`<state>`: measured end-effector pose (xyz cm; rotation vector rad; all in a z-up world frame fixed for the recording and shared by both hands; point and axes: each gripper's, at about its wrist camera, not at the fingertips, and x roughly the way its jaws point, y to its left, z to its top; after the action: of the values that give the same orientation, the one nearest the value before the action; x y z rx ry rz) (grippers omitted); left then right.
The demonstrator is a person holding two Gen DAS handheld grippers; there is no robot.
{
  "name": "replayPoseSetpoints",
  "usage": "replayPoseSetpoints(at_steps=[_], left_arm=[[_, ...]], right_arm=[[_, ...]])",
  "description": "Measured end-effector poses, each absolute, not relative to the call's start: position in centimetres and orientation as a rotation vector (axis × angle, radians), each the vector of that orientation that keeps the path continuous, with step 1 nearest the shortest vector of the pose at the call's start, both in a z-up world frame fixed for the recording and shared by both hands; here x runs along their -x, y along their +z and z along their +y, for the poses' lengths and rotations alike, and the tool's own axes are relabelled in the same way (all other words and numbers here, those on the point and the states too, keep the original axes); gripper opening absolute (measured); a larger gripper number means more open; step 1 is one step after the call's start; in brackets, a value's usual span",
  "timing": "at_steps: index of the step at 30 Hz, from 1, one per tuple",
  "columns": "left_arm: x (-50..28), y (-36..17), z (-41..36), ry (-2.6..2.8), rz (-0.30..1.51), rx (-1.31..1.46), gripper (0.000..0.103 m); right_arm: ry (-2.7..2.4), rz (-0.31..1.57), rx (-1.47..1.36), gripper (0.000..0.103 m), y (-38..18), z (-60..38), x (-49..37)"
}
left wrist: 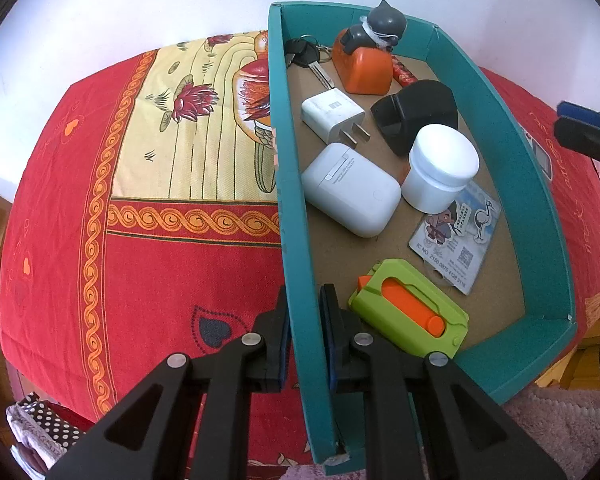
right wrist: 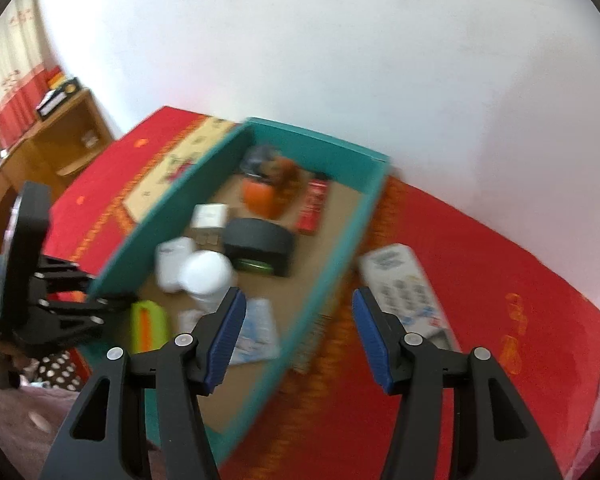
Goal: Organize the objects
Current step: 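Carry the white pill bottle into the tray and release it, then move the right gripper to the white remote control and grasp it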
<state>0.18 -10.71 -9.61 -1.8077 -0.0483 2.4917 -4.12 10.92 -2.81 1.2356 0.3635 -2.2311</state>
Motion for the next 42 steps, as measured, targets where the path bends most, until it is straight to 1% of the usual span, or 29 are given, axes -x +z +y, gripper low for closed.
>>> replayPoseSetpoints(at_steps=[1,3,5,9,13,22,28,35,40,42], left_arm=[[-0.2,-9.6,-10.7,2.492,-0.047,1.808,0.012],[-0.2,-9.6,-10.7,2.492,-0.046,1.808,0.012],[-0.2,-9.6,-10.7,2.491,-0.047,1.808,0.012],[-0.3,-9.7,-10.9,2.495,-0.056,1.802,0.012],[-0.1,-9.8,-11.0,2.495,-0.054,1.801,0.012],[0.0,-10.0,-11.1,2.495,-0.048,1.802,0.012],[0.1,-10.1,-11.3,2.499,-0.054,1.799,0.012],[-0.3,-10.0,-11.2,2.501,-0.057,1.799,0.012],[-0.3,-9.9,-11.2,2.502,-0.058,1.799,0.012],[-0.3,-9.9,-11.2,2.501,-0.057,1.8,0.012]], right_arm=[[-2.234,0.372,-1.255,0.059,-3.1,11.7,4.6],[-2.218,0.401,-1.294,0.065,-3.7,13.0,5.3],[-2.191,0.449,-1.339,0.068,-4.8,14.1,6.0],[-2.182,0.535,-1.424,0.071,-7.3,15.5,7.5],[-2.195,0.563,-1.468,0.071,-9.0,15.9,9.0],[-2.192,0.533,-1.504,0.071,-11.2,15.5,11.3],[-2.19,0.452,-1.522,0.071,-11.4,16.1,12.0],[-2.191,0.433,-1.526,0.072,-11.5,16.4,12.3],[-2.189,0.435,-1.538,0.071,-11.5,16.3,12.4],[-2.191,0.433,-1.536,0.066,-11.5,16.4,12.3]])
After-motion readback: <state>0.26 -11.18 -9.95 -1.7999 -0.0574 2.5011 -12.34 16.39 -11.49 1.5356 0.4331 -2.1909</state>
